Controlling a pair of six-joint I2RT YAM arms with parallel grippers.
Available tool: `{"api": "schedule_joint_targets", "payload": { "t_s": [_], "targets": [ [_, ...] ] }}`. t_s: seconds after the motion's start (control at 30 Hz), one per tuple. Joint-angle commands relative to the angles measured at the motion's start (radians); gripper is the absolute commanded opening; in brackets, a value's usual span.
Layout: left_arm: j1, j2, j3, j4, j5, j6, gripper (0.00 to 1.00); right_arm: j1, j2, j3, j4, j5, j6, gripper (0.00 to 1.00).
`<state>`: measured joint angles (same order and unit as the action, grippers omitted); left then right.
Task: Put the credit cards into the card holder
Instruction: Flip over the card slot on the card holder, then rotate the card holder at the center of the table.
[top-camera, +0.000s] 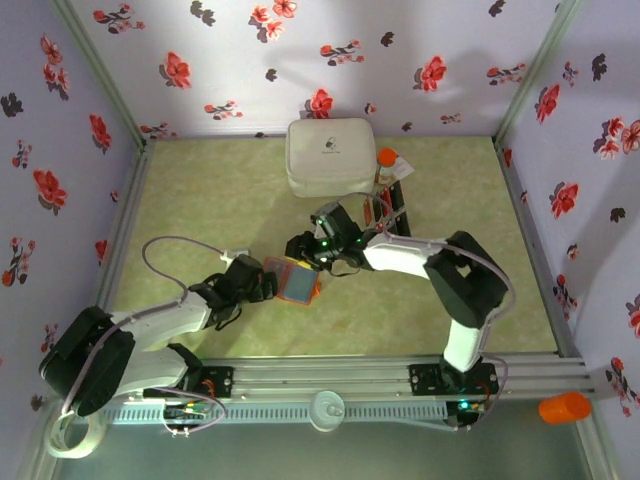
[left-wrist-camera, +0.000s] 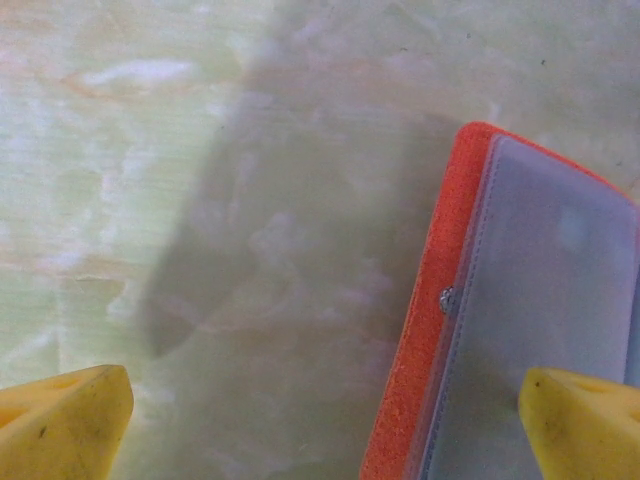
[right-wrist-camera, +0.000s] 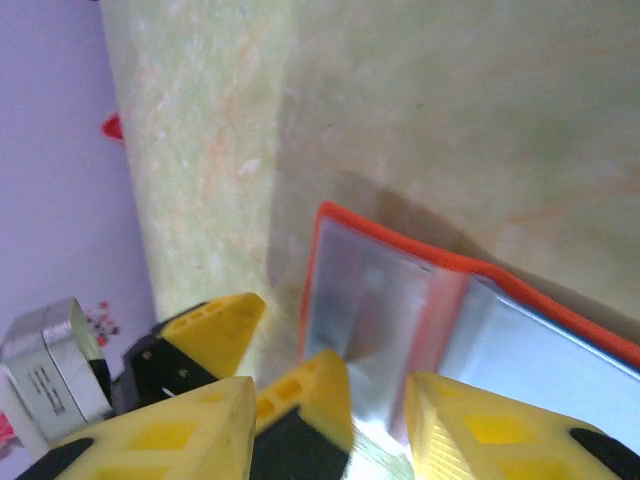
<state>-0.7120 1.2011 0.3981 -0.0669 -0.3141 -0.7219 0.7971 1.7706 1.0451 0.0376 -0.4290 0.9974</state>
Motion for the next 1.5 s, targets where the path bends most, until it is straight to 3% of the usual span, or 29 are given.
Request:
{"api": "schedule_joint_targets", "payload": {
  "t_s": [0.0,0.2,0.43,0.57,0.7,0.8,1.47],
  "targets": [
    [0.011,-0.012,0.008,0.006,-0.025,0.010,1.00,0.027,-0.070,-0.015,-0.306,0.194,-0.191,0.48],
    [0.011,-0.019,0.002,0.006,-0.021,0.007,1.00,0.121,-0.078,0.007,-0.514,0.426,-0.293,0.54],
    [0.011,-0.018,0.002,0.000,-0.020,0.012,1.00,0.151,-0.024,0.028,-0.526,0.501,-0.313,0.52],
    [0.010,-0.028,0.007,-0.005,-0.017,0.013,1.00,0.147,-0.011,0.034,-0.531,0.515,-0.341,0.37],
    [0.010,-0.043,0.016,-0.012,-0.004,0.015,1.00,0.131,-0.017,0.037,-0.545,0.515,-0.387,0.09],
    [0.011,-0.052,0.018,0.001,0.015,0.024,1.00,0.113,-0.033,0.038,-0.553,0.515,-0.427,0.01],
    [0.008,-0.079,0.117,0.001,0.155,0.053,1.00,0.086,-0.067,0.057,-0.580,0.482,-0.482,0.01]
  ]
}}
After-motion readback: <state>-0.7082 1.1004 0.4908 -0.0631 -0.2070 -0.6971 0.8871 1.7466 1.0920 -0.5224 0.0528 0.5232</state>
